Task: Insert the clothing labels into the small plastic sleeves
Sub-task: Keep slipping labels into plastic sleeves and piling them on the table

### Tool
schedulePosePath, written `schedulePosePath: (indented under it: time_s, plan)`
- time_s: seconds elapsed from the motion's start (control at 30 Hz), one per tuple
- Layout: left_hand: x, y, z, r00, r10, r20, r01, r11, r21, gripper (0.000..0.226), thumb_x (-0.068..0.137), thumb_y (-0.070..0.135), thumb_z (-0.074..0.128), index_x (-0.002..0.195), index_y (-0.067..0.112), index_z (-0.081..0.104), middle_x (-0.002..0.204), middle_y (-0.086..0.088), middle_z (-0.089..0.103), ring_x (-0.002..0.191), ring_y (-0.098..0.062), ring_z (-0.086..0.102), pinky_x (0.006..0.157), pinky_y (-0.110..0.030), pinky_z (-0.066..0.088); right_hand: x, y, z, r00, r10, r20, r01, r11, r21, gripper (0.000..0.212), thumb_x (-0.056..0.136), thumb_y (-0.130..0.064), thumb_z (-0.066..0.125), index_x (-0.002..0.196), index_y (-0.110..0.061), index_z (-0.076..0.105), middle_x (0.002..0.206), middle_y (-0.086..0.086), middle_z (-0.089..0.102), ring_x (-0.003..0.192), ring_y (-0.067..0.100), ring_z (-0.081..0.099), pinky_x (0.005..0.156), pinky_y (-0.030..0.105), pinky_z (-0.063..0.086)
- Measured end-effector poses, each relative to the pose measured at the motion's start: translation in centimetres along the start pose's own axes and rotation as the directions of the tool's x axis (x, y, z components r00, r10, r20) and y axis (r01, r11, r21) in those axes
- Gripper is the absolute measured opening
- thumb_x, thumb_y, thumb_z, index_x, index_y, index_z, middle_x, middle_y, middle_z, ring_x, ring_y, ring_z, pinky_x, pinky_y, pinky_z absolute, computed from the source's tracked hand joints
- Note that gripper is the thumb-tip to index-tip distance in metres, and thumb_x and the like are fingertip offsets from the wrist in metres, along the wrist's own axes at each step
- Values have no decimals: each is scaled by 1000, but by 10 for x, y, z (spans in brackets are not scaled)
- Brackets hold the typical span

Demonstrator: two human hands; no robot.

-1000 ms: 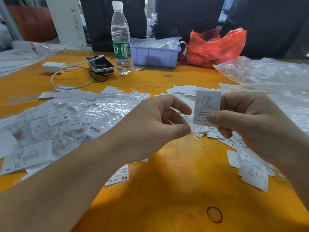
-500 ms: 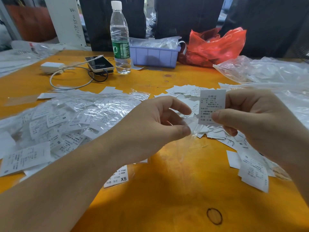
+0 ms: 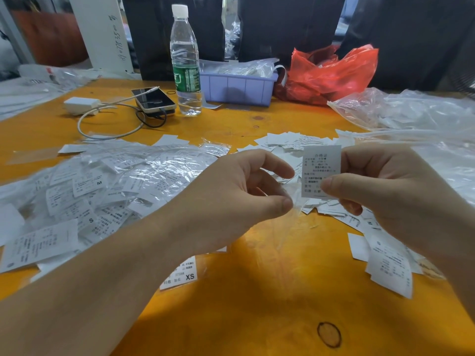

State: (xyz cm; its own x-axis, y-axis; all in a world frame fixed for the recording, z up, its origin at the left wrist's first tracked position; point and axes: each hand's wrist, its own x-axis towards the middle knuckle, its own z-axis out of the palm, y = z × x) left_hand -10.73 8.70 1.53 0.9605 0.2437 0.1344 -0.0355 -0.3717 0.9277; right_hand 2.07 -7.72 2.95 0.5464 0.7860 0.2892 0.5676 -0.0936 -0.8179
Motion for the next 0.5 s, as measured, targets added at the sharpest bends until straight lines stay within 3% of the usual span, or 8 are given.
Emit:
schedulePosePath:
  time_s: [0.07,0.17,0.4,0.5]
  plan:
    - [0,-1,0,1000,2,3,-2,1000,-6,28,81,12,76,99,30,65,84,6,75,82,-17,70,73,-26,54,1,0,0,999,32,18,-32,999,11,19,71,-27,62,84,-21,76,70,0,72,48,6,50,55,32,45]
    - [0,-1,-1,1000,8,12,-7,1000,-10,27,81,14,76,99,31,65,84,6,74,82,-17,69,75,-26,55,2,1,-1,998,49,42,-51,997,56,18,72,-28,63,84,-29,77,76,11,71,50,9,50,52,27,45]
    - [0,1,-1,1000,26,-2,-26,999,-43,26,81,11,76,100,25,65,83,4,73,78,-12,69,78,-29,56,4,4,0,990,64,122,-90,972,219,22,71,-24,69,90,-15,77,84,27,65,57,19,51,50,24,47]
    - [0,2,-2,1000,25,1,-25,999,-35,26,80,13,76,100,25,64,82,6,73,78,-16,68,79,-34,56,4,3,0,988,64,141,-99,962,255,28,62,-21,83,89,-15,78,87,29,64,57,21,51,49,24,48]
